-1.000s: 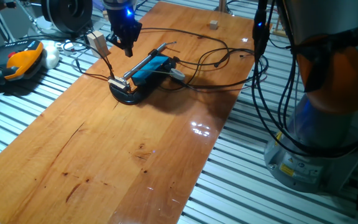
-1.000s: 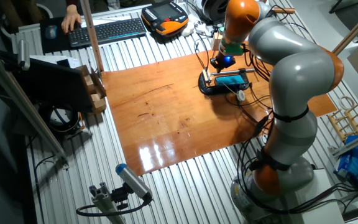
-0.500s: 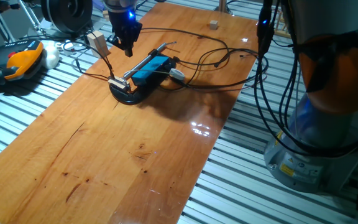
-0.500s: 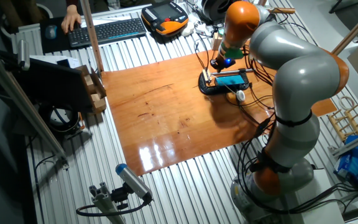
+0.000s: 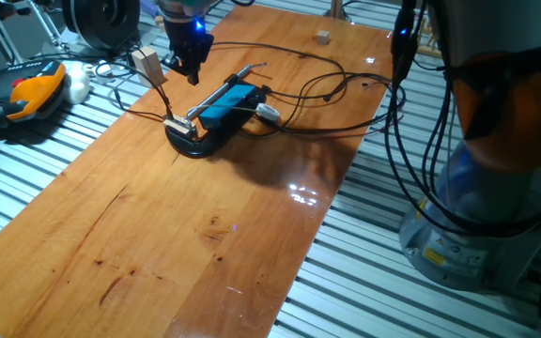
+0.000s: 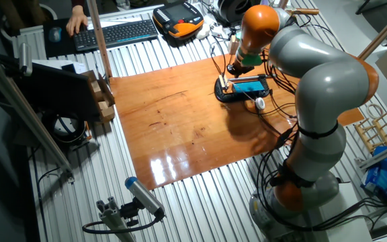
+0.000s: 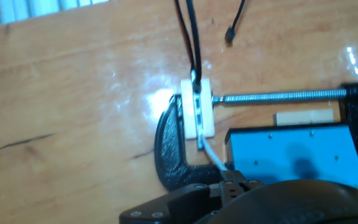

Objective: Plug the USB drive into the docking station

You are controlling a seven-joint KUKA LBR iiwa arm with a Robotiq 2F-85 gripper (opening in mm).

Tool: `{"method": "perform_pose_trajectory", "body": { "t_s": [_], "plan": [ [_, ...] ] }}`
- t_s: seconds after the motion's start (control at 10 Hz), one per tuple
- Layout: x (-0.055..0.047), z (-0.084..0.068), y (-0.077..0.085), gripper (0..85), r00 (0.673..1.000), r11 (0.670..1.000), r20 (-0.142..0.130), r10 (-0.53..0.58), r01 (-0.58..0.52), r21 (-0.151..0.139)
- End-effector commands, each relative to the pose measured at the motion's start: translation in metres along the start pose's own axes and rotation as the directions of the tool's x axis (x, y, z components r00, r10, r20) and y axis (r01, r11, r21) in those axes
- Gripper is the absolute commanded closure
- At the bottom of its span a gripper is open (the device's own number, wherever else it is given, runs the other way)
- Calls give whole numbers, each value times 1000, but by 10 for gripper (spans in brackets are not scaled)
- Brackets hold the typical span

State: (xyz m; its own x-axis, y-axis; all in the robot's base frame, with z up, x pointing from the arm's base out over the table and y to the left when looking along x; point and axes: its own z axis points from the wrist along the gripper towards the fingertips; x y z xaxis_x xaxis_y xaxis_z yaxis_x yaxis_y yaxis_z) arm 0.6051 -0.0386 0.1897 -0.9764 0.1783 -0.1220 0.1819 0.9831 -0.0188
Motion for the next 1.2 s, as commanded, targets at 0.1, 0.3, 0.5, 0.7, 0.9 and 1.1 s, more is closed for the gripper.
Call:
{"method": "perform_pose_trajectory", "body": {
  "t_s": [0.1, 0.3, 0.5, 0.7, 0.9, 1.1],
  "plan": [
    [-18, 9, -11, 850, 1000, 1000, -4, -14, 14, -18],
    [-30, 16, -18, 850, 1000, 999, -12, -18, 18, -33],
    [-39, 27, -23, 850, 1000, 999, -26, -9, 8, -52],
    [-44, 35, -25, 850, 999, 999, -36, 7, -9, -49],
    [-49, 44, -28, 850, 999, 998, -41, 10, -12, -60],
    [-57, 53, -34, 850, 999, 997, -41, -3, 0, -71]
  ]
}}
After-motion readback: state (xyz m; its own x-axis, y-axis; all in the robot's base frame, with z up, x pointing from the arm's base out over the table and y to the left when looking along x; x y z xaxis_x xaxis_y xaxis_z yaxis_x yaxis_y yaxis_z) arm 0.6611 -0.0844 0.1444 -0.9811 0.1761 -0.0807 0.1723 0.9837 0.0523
